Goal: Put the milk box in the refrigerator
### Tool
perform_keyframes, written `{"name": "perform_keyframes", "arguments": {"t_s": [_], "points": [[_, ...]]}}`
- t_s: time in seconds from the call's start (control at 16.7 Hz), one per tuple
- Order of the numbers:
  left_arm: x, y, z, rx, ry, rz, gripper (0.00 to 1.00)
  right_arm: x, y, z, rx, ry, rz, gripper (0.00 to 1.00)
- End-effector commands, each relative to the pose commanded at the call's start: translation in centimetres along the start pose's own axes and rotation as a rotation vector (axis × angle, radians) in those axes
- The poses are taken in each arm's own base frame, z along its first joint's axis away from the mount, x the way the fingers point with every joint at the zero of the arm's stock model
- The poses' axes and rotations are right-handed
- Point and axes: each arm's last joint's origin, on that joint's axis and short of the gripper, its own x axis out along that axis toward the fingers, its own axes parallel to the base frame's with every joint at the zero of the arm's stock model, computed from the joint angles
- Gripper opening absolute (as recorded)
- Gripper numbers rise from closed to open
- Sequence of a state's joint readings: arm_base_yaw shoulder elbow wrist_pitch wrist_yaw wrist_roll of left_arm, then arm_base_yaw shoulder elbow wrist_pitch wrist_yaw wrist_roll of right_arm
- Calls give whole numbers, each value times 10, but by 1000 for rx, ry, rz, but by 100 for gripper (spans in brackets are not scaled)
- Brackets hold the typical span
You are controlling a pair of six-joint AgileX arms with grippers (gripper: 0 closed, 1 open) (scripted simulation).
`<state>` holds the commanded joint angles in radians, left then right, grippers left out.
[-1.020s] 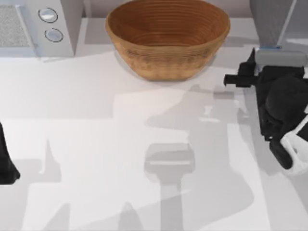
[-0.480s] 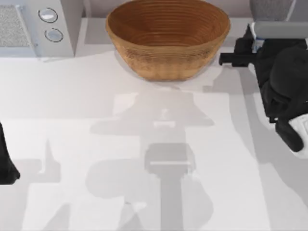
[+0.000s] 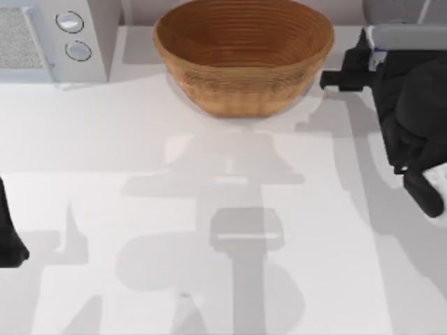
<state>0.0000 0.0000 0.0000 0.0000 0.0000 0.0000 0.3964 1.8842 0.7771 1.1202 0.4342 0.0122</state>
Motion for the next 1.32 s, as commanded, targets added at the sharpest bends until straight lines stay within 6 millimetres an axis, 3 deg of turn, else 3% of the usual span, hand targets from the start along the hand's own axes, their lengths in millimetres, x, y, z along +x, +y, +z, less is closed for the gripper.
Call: {"name": "perform_keyframes", "arguments": {"t_s": [0.3, 0.66, 0.96, 1.32], "points": [[0, 0, 0, 0, 0, 0, 100, -21, -27, 48, -5, -57, -8, 0], [0, 0, 0, 0, 0, 0, 100, -91, -77, 85, -14, -38, -1, 0], [0, 0, 0, 0, 0, 0, 100, -161, -111, 77, -13, -4, 6, 0], [0, 0, 0, 0, 0, 0, 100, -217, -131, 36, -6, 15, 13, 0]]}}
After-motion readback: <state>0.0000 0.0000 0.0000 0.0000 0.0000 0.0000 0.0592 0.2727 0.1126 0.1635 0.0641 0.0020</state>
